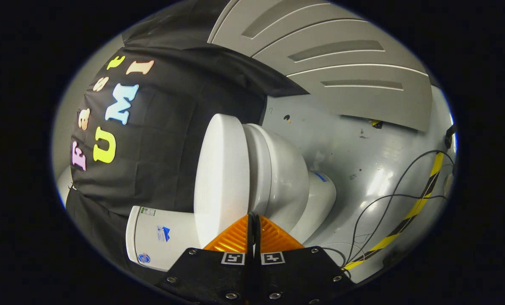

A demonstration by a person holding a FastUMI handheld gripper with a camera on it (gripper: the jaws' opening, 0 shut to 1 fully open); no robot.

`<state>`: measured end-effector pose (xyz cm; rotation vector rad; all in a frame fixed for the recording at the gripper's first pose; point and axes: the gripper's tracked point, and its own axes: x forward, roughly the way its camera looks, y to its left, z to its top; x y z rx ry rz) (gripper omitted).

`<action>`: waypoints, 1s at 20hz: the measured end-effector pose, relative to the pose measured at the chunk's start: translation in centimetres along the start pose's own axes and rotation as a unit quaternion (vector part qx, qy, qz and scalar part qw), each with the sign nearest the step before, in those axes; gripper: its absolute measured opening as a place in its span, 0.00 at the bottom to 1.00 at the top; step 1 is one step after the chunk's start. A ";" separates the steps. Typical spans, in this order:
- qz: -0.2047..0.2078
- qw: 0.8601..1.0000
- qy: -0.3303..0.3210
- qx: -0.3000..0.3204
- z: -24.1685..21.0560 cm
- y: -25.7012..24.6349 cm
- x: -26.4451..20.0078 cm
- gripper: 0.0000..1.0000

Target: Open the toilet lid.

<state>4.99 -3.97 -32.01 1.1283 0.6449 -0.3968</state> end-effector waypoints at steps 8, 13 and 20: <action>-0.002 0.998 -0.019 -0.065 1.2 4.4 -2.1 0.00; 0.007 0.992 -0.042 -0.117 1.4 7.7 -3.7 0.00; 0.016 0.985 -0.055 -0.162 0.8 12.1 -5.4 0.00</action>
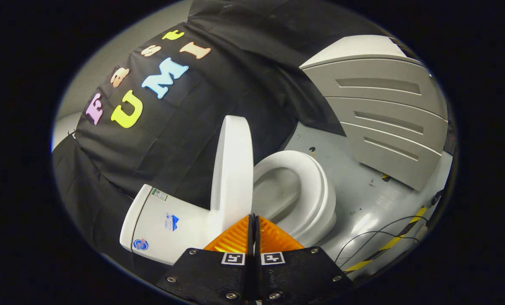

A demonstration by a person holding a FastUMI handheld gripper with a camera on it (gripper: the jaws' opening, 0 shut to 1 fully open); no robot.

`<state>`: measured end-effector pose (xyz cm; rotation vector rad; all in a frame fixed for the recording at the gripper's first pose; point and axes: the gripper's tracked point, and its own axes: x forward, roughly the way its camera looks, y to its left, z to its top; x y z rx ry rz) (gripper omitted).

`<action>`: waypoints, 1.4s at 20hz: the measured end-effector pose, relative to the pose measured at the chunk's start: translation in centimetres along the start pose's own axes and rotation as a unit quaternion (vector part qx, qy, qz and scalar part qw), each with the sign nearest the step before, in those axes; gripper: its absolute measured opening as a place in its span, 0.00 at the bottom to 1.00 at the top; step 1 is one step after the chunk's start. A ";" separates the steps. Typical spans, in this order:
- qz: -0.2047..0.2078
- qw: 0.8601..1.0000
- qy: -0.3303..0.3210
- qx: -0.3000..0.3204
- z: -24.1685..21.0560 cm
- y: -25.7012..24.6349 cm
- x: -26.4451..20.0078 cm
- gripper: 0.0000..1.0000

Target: Open the toilet lid.

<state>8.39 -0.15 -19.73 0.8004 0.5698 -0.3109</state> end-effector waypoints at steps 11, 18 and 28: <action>-0.009 0.997 -0.011 -0.075 0.2 3.5 -1.1 0.00; -0.020 0.992 -0.018 -0.121 0.2 5.4 -1.8 0.00; -0.026 0.980 -0.032 -0.194 -0.2 8.4 -2.8 0.00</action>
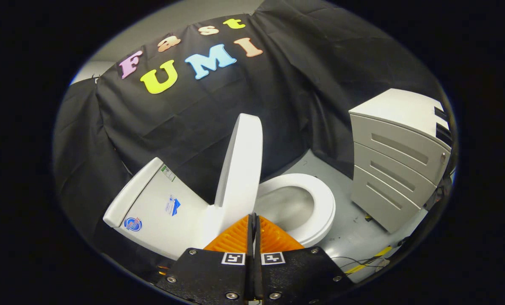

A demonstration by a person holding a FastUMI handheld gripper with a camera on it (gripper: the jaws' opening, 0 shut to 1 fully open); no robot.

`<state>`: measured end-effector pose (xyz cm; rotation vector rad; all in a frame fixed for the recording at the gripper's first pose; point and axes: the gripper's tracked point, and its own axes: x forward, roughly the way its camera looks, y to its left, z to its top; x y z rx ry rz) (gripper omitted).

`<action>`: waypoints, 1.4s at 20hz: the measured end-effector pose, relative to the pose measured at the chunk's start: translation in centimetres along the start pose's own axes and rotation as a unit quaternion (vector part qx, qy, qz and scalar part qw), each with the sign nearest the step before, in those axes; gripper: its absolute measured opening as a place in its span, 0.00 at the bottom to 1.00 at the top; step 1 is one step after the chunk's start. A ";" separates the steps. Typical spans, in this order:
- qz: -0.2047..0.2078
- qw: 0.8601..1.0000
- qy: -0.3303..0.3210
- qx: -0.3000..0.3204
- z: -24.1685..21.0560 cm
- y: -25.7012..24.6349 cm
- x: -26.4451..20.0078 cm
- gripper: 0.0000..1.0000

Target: Open the toilet lid.

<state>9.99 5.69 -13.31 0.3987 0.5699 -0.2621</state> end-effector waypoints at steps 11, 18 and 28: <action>0.006 0.993 -0.030 -0.118 0.8 4.7 -1.4 0.00; 0.016 0.980 -0.054 -0.190 0.6 8.0 -2.2 0.00; 0.030 0.961 -0.083 -0.263 -0.1 11.5 -2.8 0.00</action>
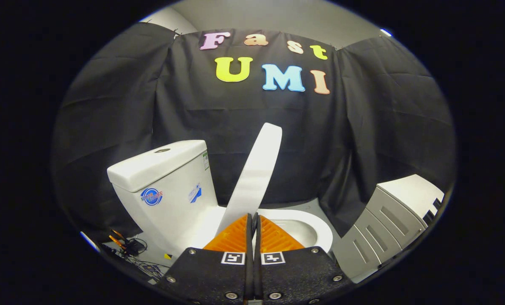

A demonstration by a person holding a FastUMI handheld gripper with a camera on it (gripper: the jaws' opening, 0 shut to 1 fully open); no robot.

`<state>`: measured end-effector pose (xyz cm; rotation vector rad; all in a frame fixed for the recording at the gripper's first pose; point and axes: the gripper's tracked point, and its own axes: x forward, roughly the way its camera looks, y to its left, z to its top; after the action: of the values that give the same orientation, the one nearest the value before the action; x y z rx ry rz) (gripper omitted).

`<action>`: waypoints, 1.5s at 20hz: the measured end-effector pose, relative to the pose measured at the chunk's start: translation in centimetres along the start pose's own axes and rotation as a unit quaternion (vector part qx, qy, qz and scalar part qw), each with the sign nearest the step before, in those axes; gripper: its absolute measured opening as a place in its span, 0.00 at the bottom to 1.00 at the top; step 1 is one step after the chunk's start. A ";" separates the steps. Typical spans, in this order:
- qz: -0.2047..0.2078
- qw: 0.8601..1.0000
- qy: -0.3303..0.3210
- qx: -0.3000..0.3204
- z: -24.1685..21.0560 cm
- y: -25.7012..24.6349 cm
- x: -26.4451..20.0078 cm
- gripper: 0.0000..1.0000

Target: Open the toilet lid.

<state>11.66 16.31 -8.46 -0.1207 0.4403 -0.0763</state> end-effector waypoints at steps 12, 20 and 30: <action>0.011 0.994 -0.040 -0.105 1.3 4.8 0.0 0.00; 0.035 0.992 -0.050 -0.106 1.9 7.9 0.2 0.00; 0.074 0.986 -0.062 -0.138 2.4 12.5 0.7 0.00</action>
<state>13.93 28.84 -8.28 -0.3634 0.3315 0.1393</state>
